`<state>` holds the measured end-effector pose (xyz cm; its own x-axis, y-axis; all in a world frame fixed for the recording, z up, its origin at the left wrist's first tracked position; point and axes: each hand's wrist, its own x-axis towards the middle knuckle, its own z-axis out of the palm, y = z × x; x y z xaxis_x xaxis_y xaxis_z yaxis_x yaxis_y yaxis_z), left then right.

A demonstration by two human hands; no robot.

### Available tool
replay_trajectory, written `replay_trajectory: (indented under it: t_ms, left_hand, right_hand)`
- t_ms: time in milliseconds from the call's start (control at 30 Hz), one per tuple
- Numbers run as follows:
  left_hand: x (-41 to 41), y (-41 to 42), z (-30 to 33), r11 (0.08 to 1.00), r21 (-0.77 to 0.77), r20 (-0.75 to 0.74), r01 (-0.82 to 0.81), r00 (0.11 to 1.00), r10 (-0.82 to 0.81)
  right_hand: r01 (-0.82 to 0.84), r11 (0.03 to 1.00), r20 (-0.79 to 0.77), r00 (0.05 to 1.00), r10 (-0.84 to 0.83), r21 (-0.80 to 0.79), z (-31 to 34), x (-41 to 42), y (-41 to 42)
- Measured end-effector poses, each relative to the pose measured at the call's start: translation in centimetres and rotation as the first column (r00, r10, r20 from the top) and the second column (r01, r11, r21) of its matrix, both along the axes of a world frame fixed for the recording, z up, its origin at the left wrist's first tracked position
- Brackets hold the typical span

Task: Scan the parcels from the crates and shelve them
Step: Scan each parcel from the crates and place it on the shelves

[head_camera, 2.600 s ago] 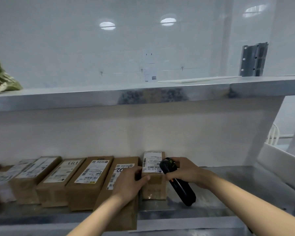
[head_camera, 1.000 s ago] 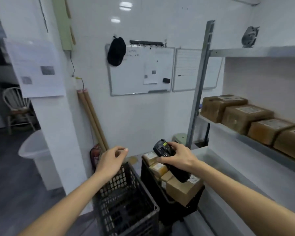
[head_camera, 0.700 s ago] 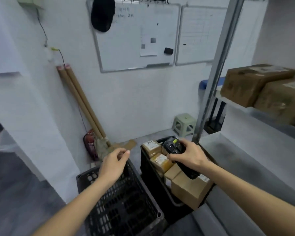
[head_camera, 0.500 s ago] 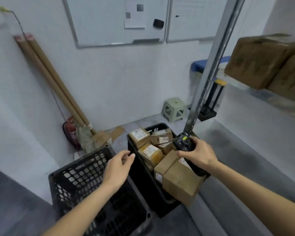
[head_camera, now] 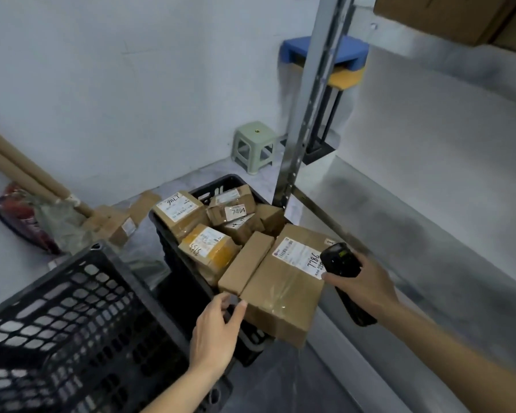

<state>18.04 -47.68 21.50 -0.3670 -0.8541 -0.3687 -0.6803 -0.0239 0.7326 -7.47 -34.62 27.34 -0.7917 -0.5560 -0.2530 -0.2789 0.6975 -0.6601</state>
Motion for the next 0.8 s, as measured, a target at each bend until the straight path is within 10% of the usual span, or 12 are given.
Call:
replay_trajectory:
  t_ms: [800]
  left_hand:
    - [-2.4,1.9,-4.1,0.99,0.068,0.052,-0.119,0.992,0.116]
  right_hand:
    - [-0.049,0.994,0.201,0.977,0.068,-0.101,-6.0,-7.1,-3.3]
